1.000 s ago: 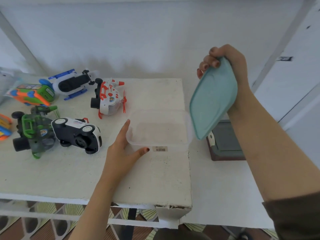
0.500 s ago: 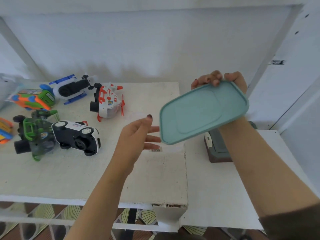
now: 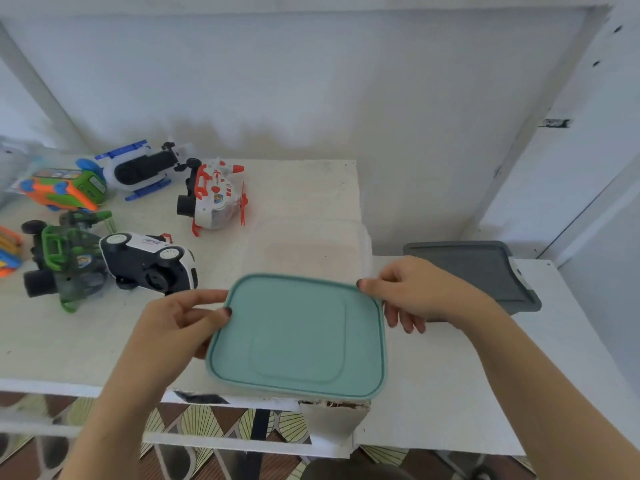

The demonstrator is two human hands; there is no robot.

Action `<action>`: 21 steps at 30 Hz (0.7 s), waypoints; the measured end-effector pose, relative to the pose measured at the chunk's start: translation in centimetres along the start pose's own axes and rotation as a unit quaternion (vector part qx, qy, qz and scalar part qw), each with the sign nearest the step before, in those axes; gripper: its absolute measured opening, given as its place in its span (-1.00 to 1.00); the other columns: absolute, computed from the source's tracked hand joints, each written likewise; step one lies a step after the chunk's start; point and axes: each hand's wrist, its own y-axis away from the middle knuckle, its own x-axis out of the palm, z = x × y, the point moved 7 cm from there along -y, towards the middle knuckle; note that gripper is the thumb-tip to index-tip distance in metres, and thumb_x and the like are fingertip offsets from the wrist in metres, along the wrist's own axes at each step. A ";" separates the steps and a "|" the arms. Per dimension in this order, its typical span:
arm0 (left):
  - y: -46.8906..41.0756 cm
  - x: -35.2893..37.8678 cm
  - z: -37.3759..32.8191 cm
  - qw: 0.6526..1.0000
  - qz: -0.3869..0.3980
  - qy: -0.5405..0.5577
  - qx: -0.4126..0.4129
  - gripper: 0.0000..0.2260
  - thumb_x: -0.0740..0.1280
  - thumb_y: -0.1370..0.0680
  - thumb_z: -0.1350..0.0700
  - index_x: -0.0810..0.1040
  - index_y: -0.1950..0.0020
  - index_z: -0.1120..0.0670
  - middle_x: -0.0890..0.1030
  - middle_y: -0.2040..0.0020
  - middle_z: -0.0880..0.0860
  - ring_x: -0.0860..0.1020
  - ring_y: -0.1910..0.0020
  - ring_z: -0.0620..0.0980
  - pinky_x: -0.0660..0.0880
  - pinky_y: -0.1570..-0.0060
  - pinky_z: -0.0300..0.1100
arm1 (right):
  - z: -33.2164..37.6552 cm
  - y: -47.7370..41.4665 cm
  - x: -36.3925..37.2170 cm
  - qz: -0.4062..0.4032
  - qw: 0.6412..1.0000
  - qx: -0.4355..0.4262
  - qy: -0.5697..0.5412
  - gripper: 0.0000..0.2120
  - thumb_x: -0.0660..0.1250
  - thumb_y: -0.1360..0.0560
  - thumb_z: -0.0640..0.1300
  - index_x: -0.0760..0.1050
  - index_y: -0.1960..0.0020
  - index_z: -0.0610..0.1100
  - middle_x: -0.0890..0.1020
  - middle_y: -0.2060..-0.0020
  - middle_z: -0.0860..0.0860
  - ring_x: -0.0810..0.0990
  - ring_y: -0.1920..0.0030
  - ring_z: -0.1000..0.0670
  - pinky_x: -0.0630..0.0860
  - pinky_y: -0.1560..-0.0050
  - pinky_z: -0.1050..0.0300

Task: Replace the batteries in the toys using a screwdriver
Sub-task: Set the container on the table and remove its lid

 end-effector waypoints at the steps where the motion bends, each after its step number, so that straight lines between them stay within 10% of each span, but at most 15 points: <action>1: 0.2 -0.1 0.6 1.000 -0.004 -0.002 -0.004 -0.83 0.34 -0.54 0.32 0.63 -0.01 0.07 0.70 0.30 0.14 0.62 0.44 -0.08 0.49 0.49 -0.32 | -0.2 0.0 0.2 0.002 1.000 0.021 -0.001 -0.53 0.16 -0.59 0.17 0.50 0.20 -0.21 0.61 0.47 -0.02 0.50 0.56 0.04 0.40 0.54 0.27; 9: 0.0 -0.4 2.6 0.991 -0.096 -0.096 0.006 -0.91 0.42 -0.52 0.22 0.63 0.15 0.05 0.67 0.37 -0.01 0.63 0.27 0.02 0.55 0.24 -0.10 | -0.8 -3.3 -0.8 -0.115 0.985 0.058 -0.111 -0.56 0.15 -0.62 0.05 0.47 0.23 -0.27 0.57 0.53 -0.08 0.52 0.57 -0.03 0.44 0.53 0.22; 14: 0.4 0.0 1.0 0.941 -0.174 -0.284 0.067 -0.80 0.40 -0.51 0.08 0.55 0.31 0.02 0.58 0.37 -0.09 0.50 0.33 -0.13 0.29 0.38 -0.26 | 0.1 -4.6 -0.9 -0.126 0.985 0.027 -0.115 -0.65 0.13 -0.61 -0.14 0.45 0.29 -0.26 0.55 0.57 -0.06 0.51 0.60 -0.01 0.46 0.56 0.24; 21: -0.8 0.9 1.4 0.938 -0.180 -0.282 0.096 -0.81 0.38 -0.52 0.15 0.56 0.30 0.10 0.56 0.41 -0.04 0.48 0.39 -0.10 0.31 0.40 -0.27 | 1.0 -6.1 -1.6 -0.146 0.985 0.011 -0.097 -0.69 0.11 -0.59 -0.18 0.46 0.25 -0.27 0.59 0.49 -0.10 0.52 0.58 -0.01 0.50 0.55 0.23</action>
